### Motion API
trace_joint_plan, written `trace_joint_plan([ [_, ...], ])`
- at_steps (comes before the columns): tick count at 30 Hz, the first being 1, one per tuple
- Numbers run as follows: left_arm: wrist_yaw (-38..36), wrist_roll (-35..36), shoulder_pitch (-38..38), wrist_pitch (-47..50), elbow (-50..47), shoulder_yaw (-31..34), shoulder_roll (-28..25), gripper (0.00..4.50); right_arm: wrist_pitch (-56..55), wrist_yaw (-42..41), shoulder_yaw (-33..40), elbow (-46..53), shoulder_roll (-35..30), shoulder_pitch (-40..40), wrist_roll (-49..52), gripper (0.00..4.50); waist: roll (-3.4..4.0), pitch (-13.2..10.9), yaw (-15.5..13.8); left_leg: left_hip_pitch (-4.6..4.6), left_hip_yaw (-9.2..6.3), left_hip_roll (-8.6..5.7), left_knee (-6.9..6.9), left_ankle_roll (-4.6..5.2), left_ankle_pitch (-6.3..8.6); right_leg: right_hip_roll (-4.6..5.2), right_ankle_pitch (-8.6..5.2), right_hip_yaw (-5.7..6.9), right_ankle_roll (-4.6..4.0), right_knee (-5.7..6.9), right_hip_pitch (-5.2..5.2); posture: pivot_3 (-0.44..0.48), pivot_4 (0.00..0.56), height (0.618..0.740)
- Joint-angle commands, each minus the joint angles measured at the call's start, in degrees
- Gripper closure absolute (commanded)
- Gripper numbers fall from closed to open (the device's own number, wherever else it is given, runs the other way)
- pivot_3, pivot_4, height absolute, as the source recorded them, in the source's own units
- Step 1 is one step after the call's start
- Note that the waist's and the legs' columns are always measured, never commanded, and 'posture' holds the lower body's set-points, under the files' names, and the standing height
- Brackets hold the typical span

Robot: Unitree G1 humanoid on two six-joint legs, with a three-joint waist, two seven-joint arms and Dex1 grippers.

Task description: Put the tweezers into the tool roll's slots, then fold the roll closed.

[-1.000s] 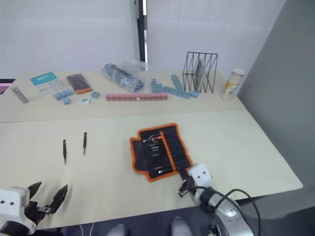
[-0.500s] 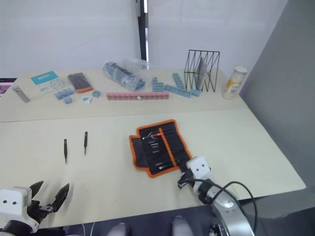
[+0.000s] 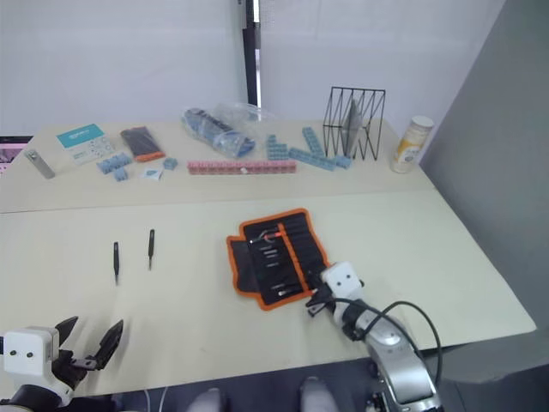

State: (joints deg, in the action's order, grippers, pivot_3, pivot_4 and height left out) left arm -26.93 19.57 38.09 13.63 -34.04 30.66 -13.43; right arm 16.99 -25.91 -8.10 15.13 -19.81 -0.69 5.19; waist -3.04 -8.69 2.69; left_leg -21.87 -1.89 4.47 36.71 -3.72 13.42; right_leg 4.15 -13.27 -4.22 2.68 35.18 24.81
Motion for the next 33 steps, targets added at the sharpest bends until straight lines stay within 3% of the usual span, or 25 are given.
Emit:
trace_joint_plan([
  [1,1.67,0.32,1.73,-0.57,-2.91,-0.42,1.07,0.04,3.59,-0.69,-1.95,-2.77,-0.89,-1.52,-1.28,4.5,0.0,0.0,-0.01,0.1,0.0,0.0,0.0,0.0,0.0,0.0,0.0,0.0,0.0,-0.02,-0.1,0.0,0.15,0.738],
  [9,6.24,-1.26,0.67,2.79,-2.01,-1.99,1.33,0.04,4.0,-0.94,-2.9,-3.14,-0.87,-1.71,-1.78,4.5,-0.11,-0.06,-0.04,0.74,-0.01,0.0,0.08,-0.39,0.3,0.06,-0.05,0.02,0.01,-0.23,-0.53,0.0,0.15,0.738],
  [20,21.36,-4.45,-23.76,20.18,6.45,-7.1,1.09,0.04,4.24,-0.63,-2.96,-3.09,-0.28,-1.21,-2.15,4.5,-0.16,0.02,-0.09,0.74,-0.21,0.01,0.1,0.03,0.04,-0.17,0.01,0.01,0.05,0.05,-0.75,0.0,0.15,0.738],
  [26,26.07,-5.93,-34.15,21.74,17.58,-7.02,1.07,0.04,4.55,-0.29,-2.44,-2.79,-0.21,-0.68,-2.2,4.5,0.44,0.37,-0.17,0.79,-0.62,0.01,0.09,0.04,0.04,-0.49,0.12,-0.08,0.05,0.13,-0.82,0.0,0.15,0.738],
  [33,27.63,-5.72,-39.47,21.35,24.63,-6.29,1.34,0.04,4.82,-0.1,-1.82,-2.33,-0.6,-0.79,-2.16,4.5,1.02,0.55,-0.25,1.17,-1.28,-0.2,0.09,0.02,0.04,-0.8,0.13,-0.21,-0.07,0.37,-0.83,0.0,0.15,0.738],
])
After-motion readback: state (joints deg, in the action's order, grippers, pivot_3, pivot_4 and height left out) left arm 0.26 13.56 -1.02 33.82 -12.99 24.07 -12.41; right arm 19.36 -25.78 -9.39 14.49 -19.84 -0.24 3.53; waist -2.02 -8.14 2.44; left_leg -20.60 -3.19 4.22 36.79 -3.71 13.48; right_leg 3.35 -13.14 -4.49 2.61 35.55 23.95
